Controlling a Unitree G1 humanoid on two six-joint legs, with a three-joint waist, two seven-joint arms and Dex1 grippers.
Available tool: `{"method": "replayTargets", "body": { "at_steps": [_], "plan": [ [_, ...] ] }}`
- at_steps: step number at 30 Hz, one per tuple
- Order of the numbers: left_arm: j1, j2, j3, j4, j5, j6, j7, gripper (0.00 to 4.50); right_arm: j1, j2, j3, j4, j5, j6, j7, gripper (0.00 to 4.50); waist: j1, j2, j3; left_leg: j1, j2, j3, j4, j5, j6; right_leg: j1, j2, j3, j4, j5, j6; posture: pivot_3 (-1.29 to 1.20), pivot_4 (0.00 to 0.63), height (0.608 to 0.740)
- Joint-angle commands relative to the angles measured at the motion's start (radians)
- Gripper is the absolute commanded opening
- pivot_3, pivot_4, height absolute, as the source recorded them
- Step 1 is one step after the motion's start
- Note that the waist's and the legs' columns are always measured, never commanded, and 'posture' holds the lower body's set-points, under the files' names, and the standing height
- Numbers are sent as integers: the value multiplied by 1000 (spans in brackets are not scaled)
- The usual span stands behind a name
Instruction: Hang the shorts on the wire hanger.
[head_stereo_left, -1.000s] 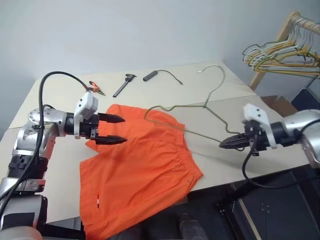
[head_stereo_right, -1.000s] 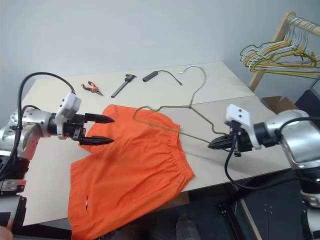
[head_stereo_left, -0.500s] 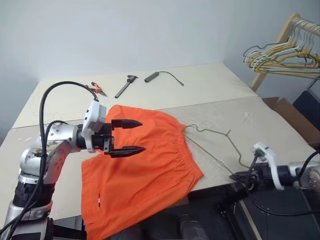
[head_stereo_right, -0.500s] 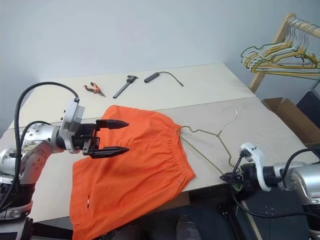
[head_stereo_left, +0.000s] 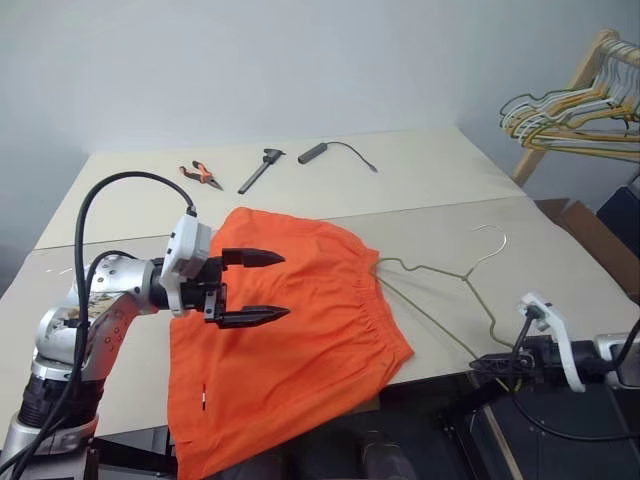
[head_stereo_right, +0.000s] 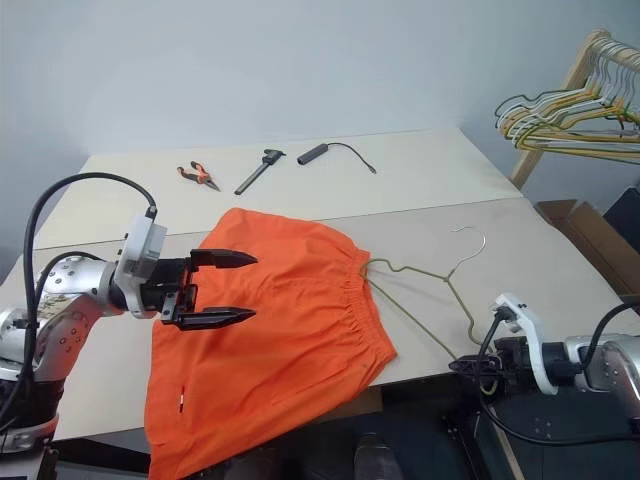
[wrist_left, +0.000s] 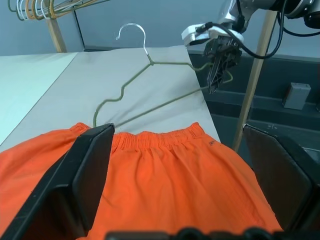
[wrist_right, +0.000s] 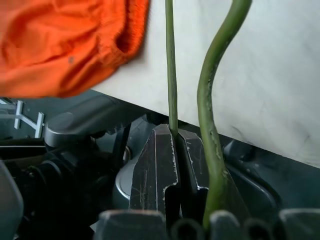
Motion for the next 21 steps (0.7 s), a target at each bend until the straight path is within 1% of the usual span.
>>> {"method": "replayTargets", "body": {
  "at_steps": [1,5,10,13,18,21],
  "plan": [
    [6,21,32,-30,-12,-25,-4,4430,46,-47,-66,-31,51,1,43,0,2,0,3,0,0,0,0,0,0,0,0,0,0,0,0,-69,106,740],
    [15,28,33,-35,-17,-29,0,4430,92,-83,-84,-35,66,-17,66,0,7,-1,8,0,0,1,0,0,0,0,0,0,-1,0,0,-71,109,740],
    [16,32,26,-39,-20,-31,2,4430,103,-105,-70,-45,78,-28,96,0,9,-1,14,0,1,1,0,0,0,0,0,0,-3,-2,3,-69,109,740],
    [15,32,24,-36,-18,-33,1,4430,97,-119,-50,-43,82,-44,119,0,12,-1,20,0,1,1,0,0,0,0,0,0,-3,-1,2,-69,109,740],
    [17,33,19,-28,-9,-45,-10,4430,28,-114,41,-7,67,-60,118,0,15,-1,23,-1,1,1,0,0,0,0,0,0,-4,0,0,-58,106,740],
    [22,38,19,-26,-6,-55,-15,4430,-45,-86,105,52,47,-59,96,0,16,-1,24,-1,1,1,0,0,0,0,0,0,-5,0,0,-54,104,740]
  ]
}}
